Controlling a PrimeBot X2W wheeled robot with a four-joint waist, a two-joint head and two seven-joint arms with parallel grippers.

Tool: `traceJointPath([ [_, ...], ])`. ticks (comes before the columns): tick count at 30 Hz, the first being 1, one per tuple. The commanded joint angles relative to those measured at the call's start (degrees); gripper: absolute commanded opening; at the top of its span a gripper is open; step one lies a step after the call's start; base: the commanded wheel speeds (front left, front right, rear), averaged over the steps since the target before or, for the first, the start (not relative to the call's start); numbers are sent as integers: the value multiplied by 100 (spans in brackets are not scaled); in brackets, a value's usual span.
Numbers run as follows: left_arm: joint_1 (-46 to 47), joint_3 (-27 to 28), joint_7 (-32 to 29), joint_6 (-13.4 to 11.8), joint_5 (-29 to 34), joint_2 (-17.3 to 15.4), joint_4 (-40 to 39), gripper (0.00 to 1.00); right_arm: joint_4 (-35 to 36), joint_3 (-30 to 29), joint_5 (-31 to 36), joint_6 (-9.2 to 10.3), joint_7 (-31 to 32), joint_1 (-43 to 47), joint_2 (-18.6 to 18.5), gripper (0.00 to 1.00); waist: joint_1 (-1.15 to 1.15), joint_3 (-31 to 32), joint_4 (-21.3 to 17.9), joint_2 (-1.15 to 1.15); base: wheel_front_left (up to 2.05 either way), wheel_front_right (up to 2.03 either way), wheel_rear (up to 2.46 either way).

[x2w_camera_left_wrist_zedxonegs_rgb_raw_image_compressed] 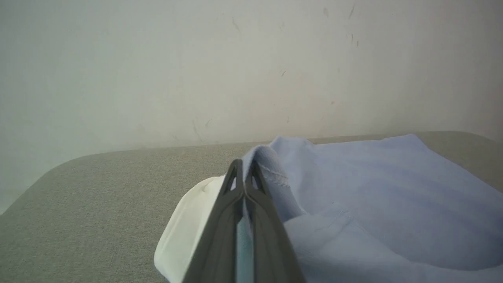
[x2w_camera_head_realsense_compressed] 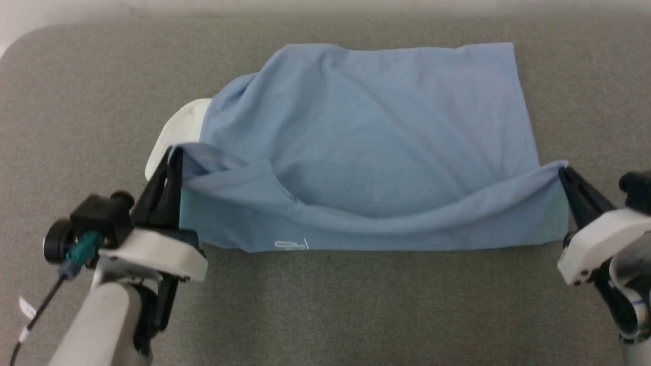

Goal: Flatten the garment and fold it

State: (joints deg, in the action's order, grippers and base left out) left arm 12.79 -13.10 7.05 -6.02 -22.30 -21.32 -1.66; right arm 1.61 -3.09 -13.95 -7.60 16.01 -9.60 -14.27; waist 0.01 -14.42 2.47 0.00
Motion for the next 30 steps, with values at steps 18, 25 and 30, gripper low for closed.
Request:
traceJointPath([
  [18,2145,-252,-918,562,-55,-161,1957,0,-1545,19,99,11,1175,-1864,-299,0,-1,-1021,39,0,0,0,0],
  [25,2281,-397,-2583,814,-593,-162,2813,0,-1838,19,17,11,2209,-2024,-193,0,-1,-949,15,0,0,0,0],
  [30,2139,-137,-2403,511,-712,-157,2482,100,-1623,-170,-171,11,2271,-1927,-23,100,-1,-724,51,0,0,0,0],
])
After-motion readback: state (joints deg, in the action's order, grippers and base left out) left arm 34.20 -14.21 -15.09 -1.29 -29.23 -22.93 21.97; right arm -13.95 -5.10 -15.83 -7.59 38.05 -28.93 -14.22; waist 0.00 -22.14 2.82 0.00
